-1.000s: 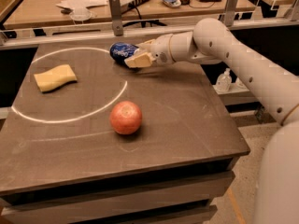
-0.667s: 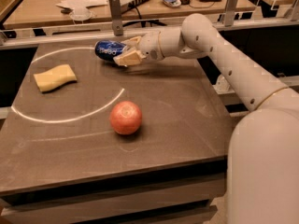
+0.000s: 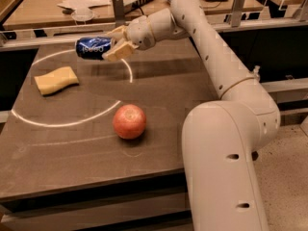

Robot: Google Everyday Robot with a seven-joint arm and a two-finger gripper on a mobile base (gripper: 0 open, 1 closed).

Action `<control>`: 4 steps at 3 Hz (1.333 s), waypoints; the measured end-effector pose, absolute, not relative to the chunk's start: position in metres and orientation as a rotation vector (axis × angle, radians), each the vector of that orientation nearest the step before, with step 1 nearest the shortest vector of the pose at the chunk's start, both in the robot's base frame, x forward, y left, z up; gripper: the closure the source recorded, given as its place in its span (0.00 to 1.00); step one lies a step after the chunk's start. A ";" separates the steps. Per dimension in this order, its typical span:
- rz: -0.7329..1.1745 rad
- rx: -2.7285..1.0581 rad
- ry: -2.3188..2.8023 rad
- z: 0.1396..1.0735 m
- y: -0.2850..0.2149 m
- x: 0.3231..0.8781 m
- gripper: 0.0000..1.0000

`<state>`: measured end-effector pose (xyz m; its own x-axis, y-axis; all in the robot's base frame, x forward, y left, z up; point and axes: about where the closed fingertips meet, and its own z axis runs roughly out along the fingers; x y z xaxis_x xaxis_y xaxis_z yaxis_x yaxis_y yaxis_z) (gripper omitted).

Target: Move pepsi can near sponge

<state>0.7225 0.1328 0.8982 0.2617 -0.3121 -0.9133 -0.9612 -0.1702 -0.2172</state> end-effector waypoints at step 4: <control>0.853 -1.841 1.485 0.875 0.089 0.662 0.43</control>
Offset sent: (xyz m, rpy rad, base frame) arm -0.0882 -0.0962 -0.0401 -0.3796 0.1354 -0.0216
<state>0.6620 0.0894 0.8751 0.1604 -0.5833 -0.7963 -0.9817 -0.1783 -0.0672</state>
